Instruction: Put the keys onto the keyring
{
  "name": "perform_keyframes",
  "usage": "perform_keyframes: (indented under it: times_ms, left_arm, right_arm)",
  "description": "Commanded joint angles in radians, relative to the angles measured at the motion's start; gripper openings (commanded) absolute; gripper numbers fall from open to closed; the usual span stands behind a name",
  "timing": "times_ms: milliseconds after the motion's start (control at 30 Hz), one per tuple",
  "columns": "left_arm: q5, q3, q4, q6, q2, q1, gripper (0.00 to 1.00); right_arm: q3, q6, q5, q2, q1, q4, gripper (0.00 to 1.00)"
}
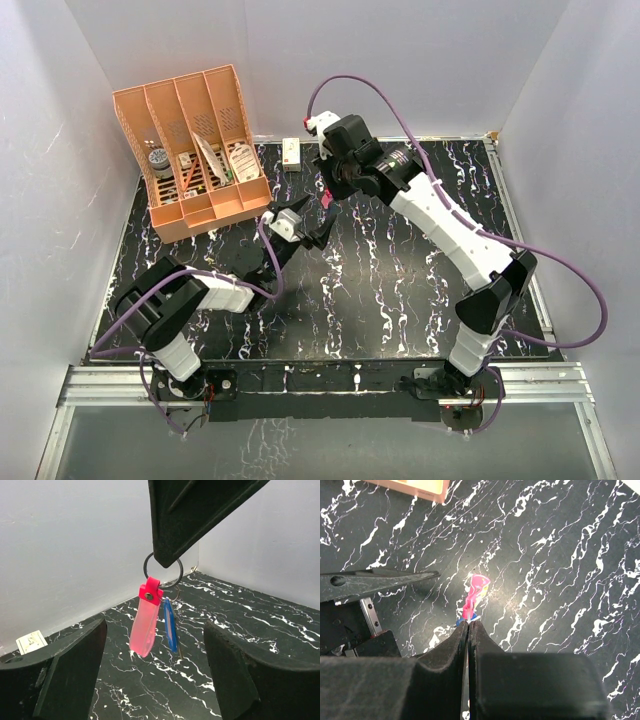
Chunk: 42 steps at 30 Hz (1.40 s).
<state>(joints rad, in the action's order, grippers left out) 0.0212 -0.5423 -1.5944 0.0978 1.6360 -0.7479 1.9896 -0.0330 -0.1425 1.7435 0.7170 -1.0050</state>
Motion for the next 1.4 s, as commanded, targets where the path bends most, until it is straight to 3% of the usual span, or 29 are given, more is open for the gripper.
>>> perform_keyframes:
  times_ms: [0, 667, 1367]
  left_arm:
    - [-0.014, 0.004, -0.151, 0.025, 0.013, 0.005, 0.77]
    - [0.074, -0.002, -0.191, 0.005, 0.032, 0.006, 0.79]
    - [0.145, 0.033, -0.191, -0.006, -0.022, 0.035, 0.8]
  right_arm:
    - [0.056, -0.012, 0.057, 0.018, -0.007, -0.037, 0.0]
    - [-0.051, -0.013, 0.191, -0.065, -0.007, -0.099, 0.0]
    - [-0.128, 0.0, 0.169, -0.088, -0.007, -0.144, 0.0]
